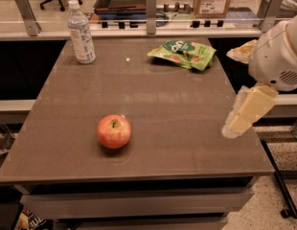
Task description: Move apple near blue plastic bottle
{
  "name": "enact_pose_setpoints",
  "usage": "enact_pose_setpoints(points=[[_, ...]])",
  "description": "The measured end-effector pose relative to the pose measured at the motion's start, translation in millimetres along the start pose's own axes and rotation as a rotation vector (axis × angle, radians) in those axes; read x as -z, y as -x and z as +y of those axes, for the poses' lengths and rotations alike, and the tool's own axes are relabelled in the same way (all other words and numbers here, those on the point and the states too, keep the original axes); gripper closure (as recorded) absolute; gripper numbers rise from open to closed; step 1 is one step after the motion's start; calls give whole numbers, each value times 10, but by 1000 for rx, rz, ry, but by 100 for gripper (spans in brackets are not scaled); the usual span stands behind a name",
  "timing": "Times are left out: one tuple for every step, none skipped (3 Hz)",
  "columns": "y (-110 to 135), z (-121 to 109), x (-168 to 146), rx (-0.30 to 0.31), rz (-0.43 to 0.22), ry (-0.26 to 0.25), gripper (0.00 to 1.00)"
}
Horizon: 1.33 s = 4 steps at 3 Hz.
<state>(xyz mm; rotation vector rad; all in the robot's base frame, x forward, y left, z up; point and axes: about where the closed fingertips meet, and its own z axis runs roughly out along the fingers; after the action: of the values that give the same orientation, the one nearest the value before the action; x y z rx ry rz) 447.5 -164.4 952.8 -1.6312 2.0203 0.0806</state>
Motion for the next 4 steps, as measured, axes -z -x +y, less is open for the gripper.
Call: enact_pose_setpoints(points=[[228,152,-340,15,-148,44,0],[482,363,-650,34,-297,99,0],[683,527,-964,23,-392,150,0],[903,673,-1222,19,-460,192,0]])
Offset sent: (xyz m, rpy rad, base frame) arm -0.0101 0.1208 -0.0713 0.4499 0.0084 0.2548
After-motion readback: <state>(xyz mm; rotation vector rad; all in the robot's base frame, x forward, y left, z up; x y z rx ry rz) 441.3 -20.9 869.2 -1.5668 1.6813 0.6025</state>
